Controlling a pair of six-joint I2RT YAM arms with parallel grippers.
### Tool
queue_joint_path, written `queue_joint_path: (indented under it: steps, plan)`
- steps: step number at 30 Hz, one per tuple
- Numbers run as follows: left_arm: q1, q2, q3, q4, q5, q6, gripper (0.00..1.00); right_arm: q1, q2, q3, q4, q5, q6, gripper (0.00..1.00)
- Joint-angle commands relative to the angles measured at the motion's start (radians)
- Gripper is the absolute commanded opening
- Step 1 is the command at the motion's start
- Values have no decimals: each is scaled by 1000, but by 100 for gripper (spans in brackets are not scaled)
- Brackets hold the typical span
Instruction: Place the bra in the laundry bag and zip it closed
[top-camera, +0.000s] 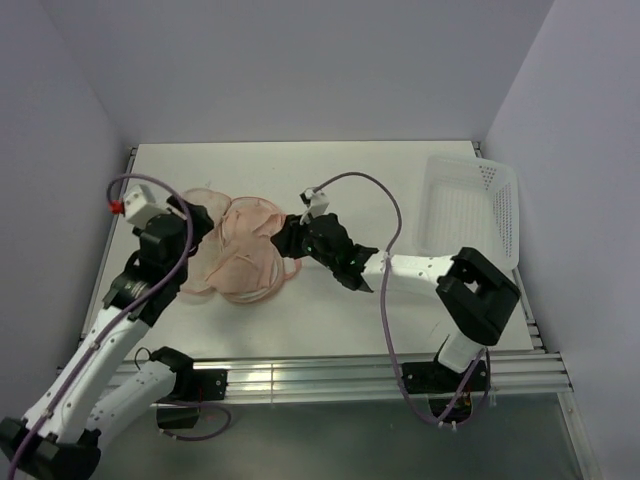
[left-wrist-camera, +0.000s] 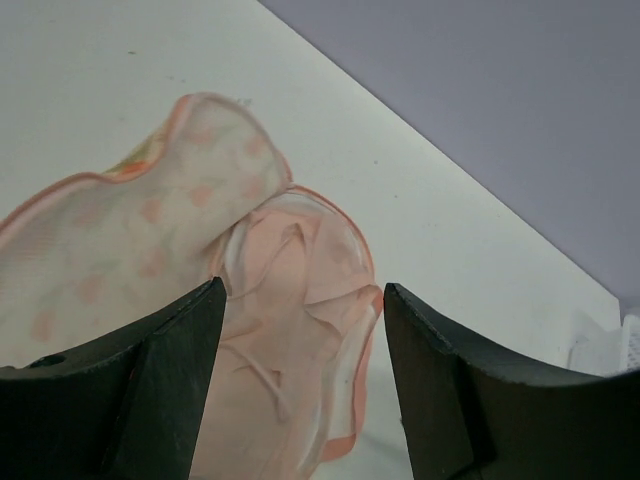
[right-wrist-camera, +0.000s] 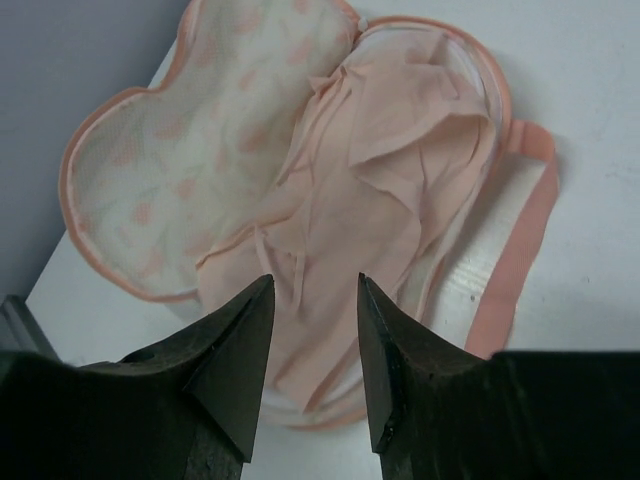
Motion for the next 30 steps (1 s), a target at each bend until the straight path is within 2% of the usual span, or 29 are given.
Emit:
queue_joint_path:
  steps: [1, 4, 7, 11, 14, 17, 20, 23, 25, 30]
  plan:
    - [66, -158, -39, -171, -28, -104, 71, 14, -134, -55, 44, 42, 56, 46]
    - [107, -279, -150, -267, -58, -182, 72, 36, -239, -128, 33, 62, 44, 46]
    - [147, -323, -238, -310, -29, -233, 76, 36, -303, -165, -19, 57, 39, 46]
    - [150, -304, -258, -360, -36, -264, 83, -1, -330, -193, -77, 13, 27, 50]
    - [181, -274, -249, -383, -67, -282, 84, -26, -328, -201, -82, -27, 44, 59]
    - [206, -265, -260, -399, -96, -316, 83, -33, -311, -196, -82, -31, 42, 59]
    - [264, -272, -309, -323, -93, -311, 79, -41, -279, -184, -71, -57, 42, 59]
    - [347, -268, -367, -201, -44, -231, 74, -56, -230, -165, -68, -93, 44, 58]
    - [388, -260, -410, -40, 8, -155, 73, -81, -192, -152, -63, -110, 55, 58]
    - [515, -148, -421, 110, 117, -103, 73, -99, -104, -112, -66, -143, 87, 58]
